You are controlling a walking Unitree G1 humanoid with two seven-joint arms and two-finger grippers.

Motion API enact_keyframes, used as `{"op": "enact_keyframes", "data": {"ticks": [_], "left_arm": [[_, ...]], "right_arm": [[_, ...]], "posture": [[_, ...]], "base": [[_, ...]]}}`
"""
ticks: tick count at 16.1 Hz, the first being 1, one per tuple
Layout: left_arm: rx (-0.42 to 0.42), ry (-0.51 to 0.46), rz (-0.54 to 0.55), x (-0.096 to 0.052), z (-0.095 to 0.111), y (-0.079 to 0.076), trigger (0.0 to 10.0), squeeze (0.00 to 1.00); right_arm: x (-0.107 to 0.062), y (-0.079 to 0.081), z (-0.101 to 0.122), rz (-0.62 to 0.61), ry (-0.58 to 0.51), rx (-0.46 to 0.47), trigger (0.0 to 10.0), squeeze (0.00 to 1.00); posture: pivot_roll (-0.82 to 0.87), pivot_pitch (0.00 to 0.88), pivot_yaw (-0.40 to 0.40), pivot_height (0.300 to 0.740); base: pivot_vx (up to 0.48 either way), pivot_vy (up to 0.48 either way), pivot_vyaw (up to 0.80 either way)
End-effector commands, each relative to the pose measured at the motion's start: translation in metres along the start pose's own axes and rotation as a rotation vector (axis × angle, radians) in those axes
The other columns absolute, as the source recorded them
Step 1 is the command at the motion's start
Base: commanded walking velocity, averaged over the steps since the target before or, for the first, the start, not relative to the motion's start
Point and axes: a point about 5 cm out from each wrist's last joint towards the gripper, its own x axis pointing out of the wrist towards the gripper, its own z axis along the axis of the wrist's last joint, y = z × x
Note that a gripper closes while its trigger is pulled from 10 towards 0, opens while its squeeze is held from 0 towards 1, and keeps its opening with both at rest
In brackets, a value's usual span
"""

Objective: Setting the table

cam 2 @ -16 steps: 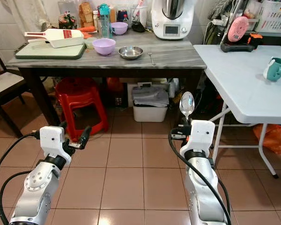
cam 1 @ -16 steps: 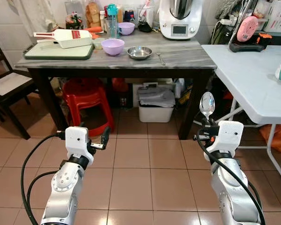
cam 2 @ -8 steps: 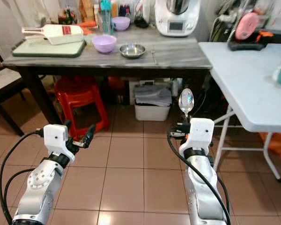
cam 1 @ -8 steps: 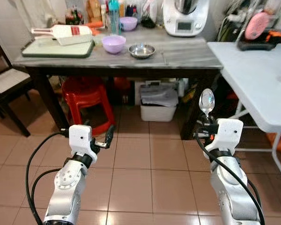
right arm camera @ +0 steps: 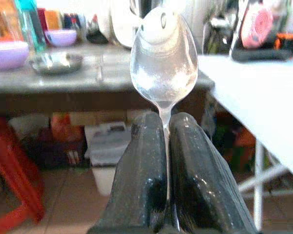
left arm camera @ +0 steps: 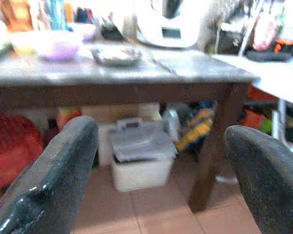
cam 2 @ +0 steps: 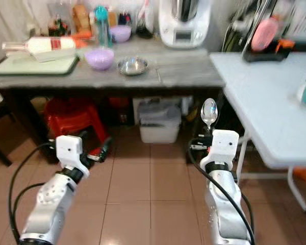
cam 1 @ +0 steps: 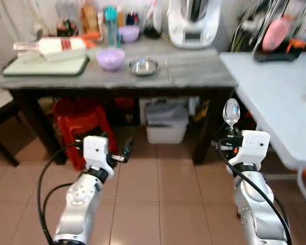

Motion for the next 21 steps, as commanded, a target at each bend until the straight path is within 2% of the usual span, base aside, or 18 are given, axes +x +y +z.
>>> {"op": "enact_keyframes", "data": {"ticks": [1,5,19,21], "left_arm": [[0.015,0.0,0.027,-0.0028,0.003,0.0095,10.0,0.0],[0.011,0.001,0.015,-0.0006,0.0031,0.0055,10.0,0.0],[0.008,0.004,0.007,0.0013,0.0019,0.0006,10.0,0.0],[0.007,0.006,0.004,0.0014,0.0017,0.0004,10.0,0.0]], "right_arm": [[0.0022,0.0096,0.0049,0.026,-0.022,0.011,10.0,0.0],[0.0021,0.0086,0.0048,0.023,-0.024,0.009,10.0,0.0],[0.0028,0.0082,0.0057,0.024,-0.026,0.006,10.0,0.0],[0.0028,0.008,0.0056,0.021,-0.026,0.005,10.0,0.0]], "posture": [[0.05,0.0,0.003,0.74],[0.04,0.0,0.008,0.74],[0.04,0.0,0.005,0.74],[0.03,0.0,0.007,0.74]], "base": [[0.48,0.0,0.0],[0.48,0.0,0.0],[0.341,0.0,0.0],[0.313,0.0,0.49]]}}
